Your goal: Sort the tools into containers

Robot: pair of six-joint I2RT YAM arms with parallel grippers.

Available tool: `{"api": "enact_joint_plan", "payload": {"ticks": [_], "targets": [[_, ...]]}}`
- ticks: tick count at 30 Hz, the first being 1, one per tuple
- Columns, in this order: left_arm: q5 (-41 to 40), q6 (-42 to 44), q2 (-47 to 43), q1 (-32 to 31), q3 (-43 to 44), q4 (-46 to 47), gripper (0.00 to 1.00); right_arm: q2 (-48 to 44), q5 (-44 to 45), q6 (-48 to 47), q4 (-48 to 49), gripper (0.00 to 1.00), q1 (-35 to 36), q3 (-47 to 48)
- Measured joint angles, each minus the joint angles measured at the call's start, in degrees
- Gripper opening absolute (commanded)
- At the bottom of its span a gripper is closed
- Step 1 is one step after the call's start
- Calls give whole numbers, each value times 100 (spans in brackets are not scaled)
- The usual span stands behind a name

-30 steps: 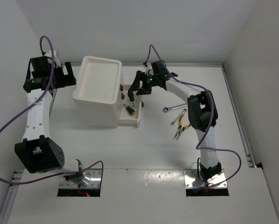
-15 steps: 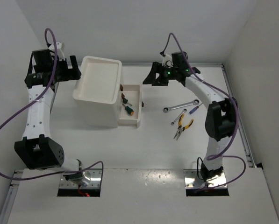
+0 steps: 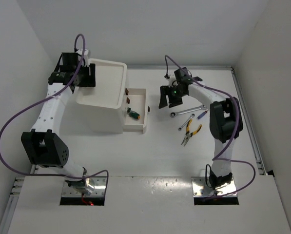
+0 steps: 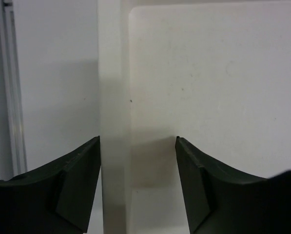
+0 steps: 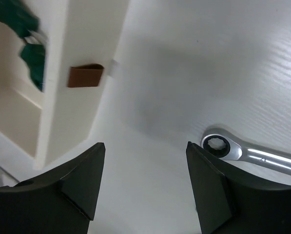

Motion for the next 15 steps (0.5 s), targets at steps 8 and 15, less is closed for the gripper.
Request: {"api": "enact_joint_plan", "payload": {"ticks": [8, 15], "targets": [[-638, 57, 81, -105, 52, 85, 25, 321, 426, -177, -142, 65, 295, 4], [-601, -11, 59, -96, 37, 61, 1, 511, 459, -109, 127, 65, 741, 79]]}}
